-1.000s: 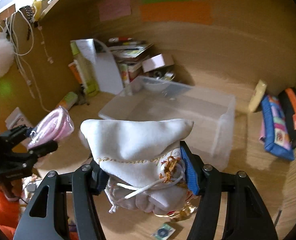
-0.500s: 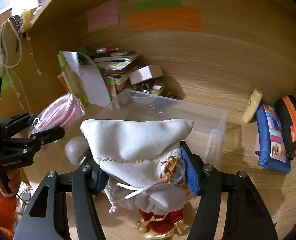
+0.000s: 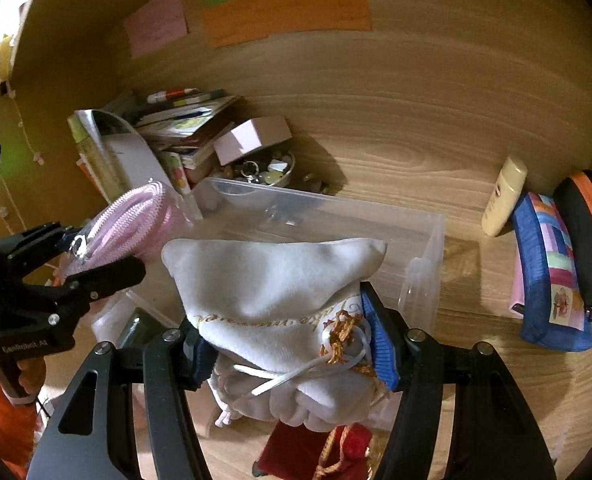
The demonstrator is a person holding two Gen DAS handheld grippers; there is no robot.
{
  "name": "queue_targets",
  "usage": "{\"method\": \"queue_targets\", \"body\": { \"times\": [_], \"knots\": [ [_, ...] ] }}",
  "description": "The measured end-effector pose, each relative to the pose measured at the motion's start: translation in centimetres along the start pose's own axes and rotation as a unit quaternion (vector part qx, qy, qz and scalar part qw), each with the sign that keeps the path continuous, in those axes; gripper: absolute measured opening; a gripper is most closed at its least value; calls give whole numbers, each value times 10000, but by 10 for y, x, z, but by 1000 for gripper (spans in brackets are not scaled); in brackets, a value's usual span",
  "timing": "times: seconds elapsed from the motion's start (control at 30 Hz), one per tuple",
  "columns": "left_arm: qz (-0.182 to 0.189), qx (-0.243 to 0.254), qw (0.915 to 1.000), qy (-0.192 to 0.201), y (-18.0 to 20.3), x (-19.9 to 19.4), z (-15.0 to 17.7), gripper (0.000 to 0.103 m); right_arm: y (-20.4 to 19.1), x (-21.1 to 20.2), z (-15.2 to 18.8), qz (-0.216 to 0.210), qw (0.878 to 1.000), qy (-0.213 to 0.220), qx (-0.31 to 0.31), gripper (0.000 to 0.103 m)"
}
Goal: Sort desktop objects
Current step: 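Carry the white pouch in the right tool while the left tool carries the bagged pink rope, then open both tools to drop the pouch and rope into the clear box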
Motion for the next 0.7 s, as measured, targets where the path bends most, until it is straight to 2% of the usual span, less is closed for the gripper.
{"method": "queue_targets", "body": {
  "times": [0.2, 0.37, 0.7],
  "knots": [
    [38, 167, 9997, -158, 5, 21, -5, 60, 0, 13, -4, 280, 9995, -16, -137, 59],
    [106, 281, 9992, -268, 9, 34, -5, 60, 4, 23, -6, 347, 9993, -84, -117, 60],
    [259, 175, 9984, -476, 0, 54, -5, 60, 10, 48, -3, 568, 9974, -387, -222, 64]
  ]
}}
Point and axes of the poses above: each gripper's, at about its wrist camera, not at the fingertips, and x roughly the way its jaws point, y to its right, z to its underside, the point moved 2 cm from there along x, roughly the way its jaws point, and after that the axes turned 14 degrees about x, right-handed, at the moved point
